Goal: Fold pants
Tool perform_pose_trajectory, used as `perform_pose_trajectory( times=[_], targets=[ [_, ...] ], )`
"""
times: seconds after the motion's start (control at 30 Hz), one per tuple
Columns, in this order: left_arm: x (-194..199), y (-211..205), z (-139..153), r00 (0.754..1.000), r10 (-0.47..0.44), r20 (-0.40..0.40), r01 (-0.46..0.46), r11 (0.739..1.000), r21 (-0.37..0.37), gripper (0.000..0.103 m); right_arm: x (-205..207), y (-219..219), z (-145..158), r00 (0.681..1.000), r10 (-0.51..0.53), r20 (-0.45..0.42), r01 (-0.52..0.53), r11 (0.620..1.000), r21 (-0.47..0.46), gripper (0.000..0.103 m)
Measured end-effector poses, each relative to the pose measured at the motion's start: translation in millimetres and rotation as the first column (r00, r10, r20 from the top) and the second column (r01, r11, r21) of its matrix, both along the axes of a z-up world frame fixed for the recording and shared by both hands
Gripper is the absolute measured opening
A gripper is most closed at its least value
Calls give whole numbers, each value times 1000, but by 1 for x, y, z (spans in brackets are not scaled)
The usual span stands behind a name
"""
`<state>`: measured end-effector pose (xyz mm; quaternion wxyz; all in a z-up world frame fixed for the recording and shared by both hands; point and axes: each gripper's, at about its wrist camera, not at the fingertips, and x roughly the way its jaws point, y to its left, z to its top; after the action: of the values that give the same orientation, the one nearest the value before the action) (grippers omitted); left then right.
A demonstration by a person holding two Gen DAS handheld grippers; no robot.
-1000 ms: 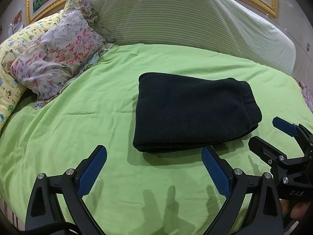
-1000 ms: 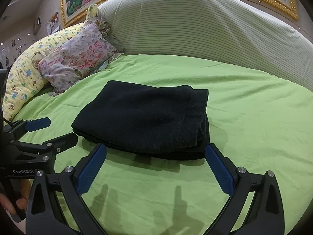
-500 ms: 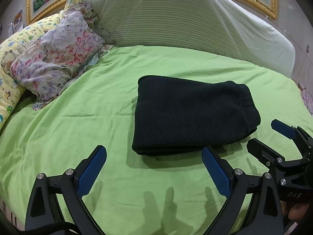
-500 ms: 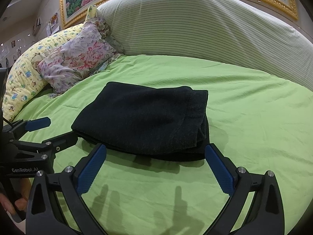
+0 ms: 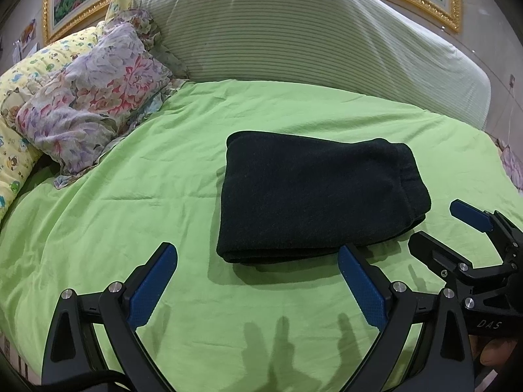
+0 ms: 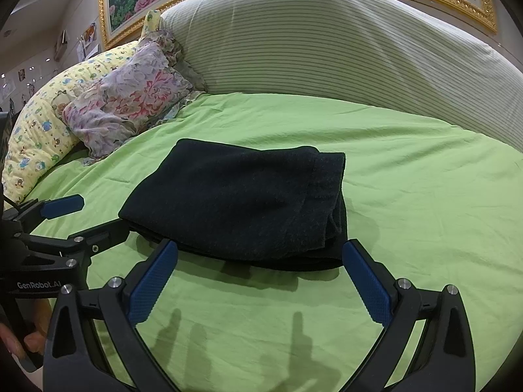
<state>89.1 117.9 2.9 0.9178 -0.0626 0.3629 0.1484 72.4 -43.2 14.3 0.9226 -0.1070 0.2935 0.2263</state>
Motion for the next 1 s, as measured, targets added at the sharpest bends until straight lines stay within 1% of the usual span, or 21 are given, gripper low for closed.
perform_pose_trajectory(
  times=[0.3, 0.7, 1.0],
  targets=[
    [0, 2, 1, 1000, 8, -1, -8, 1000, -13, 99, -4, 0, 2, 1000, -4, 7, 4, 1000, 8, 101],
    [2, 1, 3, 1000, 10, -2, -10, 1000, 1, 99, 0, 0, 5, 1000, -4, 6, 3, 1000, 17, 101],
    [3, 3, 4, 1000, 8, -4, -8, 1000, -6, 99, -1, 0, 9, 1000, -6, 12, 6, 1000, 26, 101]
  ],
)
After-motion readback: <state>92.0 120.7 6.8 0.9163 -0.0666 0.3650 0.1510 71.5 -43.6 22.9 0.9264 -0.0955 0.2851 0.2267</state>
